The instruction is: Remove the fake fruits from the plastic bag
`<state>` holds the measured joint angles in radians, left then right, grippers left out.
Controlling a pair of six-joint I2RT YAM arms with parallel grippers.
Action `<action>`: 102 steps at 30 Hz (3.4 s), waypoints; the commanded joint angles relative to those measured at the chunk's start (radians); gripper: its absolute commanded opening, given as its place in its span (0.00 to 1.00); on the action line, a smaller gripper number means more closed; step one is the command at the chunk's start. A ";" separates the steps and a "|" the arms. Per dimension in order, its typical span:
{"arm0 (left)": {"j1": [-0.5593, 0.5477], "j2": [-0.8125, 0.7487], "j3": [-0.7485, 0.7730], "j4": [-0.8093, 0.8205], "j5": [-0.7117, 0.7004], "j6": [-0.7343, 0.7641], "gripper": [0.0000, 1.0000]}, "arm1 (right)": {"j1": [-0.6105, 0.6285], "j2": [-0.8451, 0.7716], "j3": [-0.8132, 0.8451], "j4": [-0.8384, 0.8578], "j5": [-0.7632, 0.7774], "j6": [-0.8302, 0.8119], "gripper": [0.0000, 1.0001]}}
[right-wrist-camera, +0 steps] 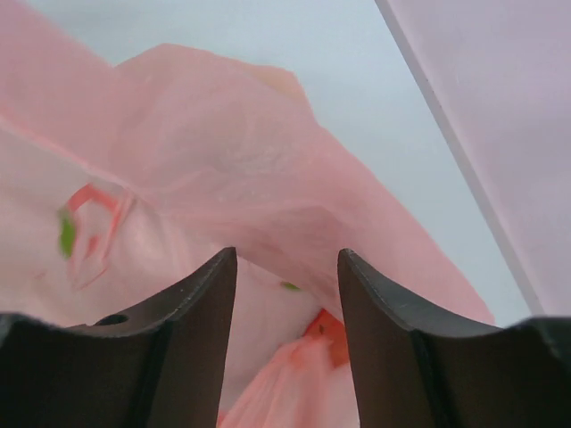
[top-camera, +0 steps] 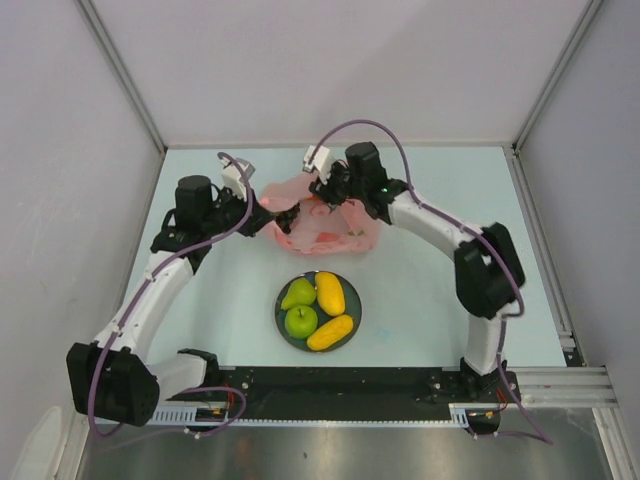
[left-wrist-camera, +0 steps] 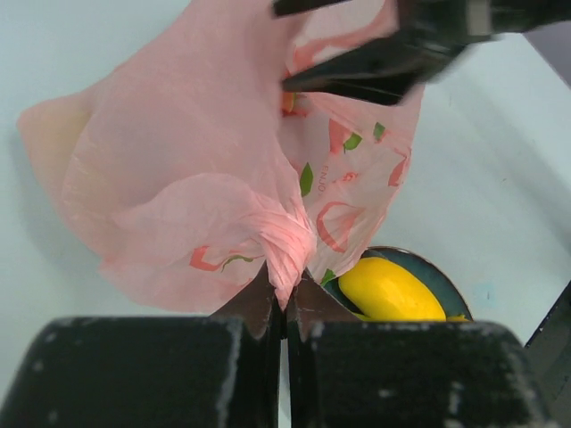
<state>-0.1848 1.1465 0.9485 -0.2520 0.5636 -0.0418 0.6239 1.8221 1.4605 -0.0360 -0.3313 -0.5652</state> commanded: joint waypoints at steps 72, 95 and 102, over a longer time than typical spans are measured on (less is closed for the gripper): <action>-0.008 0.191 0.262 -0.118 -0.056 0.203 0.00 | -0.095 0.841 0.931 -0.383 -0.133 -0.318 0.83; 0.008 0.182 0.200 0.020 -0.027 0.048 0.00 | -0.047 0.203 0.241 -0.240 -0.126 -0.208 0.23; 0.008 0.157 0.190 0.046 -0.007 0.005 0.00 | -0.012 0.043 0.095 -0.297 -0.075 -0.141 0.22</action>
<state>-0.1825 1.3521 1.1446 -0.2588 0.5236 -0.0006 0.5980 1.9495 1.6016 -0.2890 -0.4263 -0.7666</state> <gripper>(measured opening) 0.009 0.548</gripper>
